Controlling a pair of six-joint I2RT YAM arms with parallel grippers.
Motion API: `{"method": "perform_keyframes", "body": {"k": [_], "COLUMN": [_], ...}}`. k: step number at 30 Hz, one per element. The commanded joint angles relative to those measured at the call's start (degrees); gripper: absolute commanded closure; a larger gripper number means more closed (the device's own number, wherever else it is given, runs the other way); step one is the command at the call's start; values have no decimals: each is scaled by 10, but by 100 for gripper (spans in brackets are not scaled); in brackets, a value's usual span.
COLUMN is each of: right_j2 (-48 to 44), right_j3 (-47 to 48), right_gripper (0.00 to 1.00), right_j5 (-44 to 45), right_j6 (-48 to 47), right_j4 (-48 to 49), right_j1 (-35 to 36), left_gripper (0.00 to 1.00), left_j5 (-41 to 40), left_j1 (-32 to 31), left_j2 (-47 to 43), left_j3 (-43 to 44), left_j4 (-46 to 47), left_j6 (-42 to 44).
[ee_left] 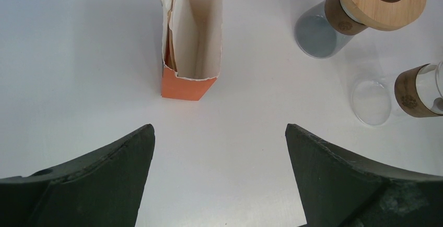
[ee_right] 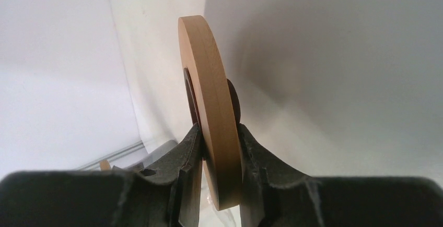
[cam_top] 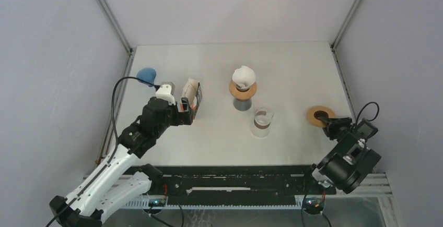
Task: Place the coffee filter in the dripper
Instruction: Pick up the coffee filter from the corner of the board, then place the connecting ring onto the coffee server.
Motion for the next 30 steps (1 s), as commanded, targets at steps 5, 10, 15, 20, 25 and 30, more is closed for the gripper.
{"method": "perform_keyframes", "body": {"k": [5,10,15,20,25,30], "right_j2": [-111,-173,-210,-234,-255,-272], "right_j3": [33,51,79,90,101,103], "right_gripper": [96,96,97,97,97,97], "right_j5": [-27,-23,-34,-63,-82,-98], "right_j6": [22,57,77,100,104,113], "right_j4": [-35,-50,-64,-63,-87,-106], "right_j1": [61,115,158,195,240,290], "left_gripper": [0,0,0,0,0,0], "left_j5": [31,47,62,80,102,128], "left_j1": [-4,-4,-4,-4,-4,-6], "left_j2": [11,20,26,37,50,63], "left_j3": [27,38,52,68,83,94], "left_j4": [18,17,14,10,10,14], "left_j6": [-17,-26,-36,-46,-63,-86]}}
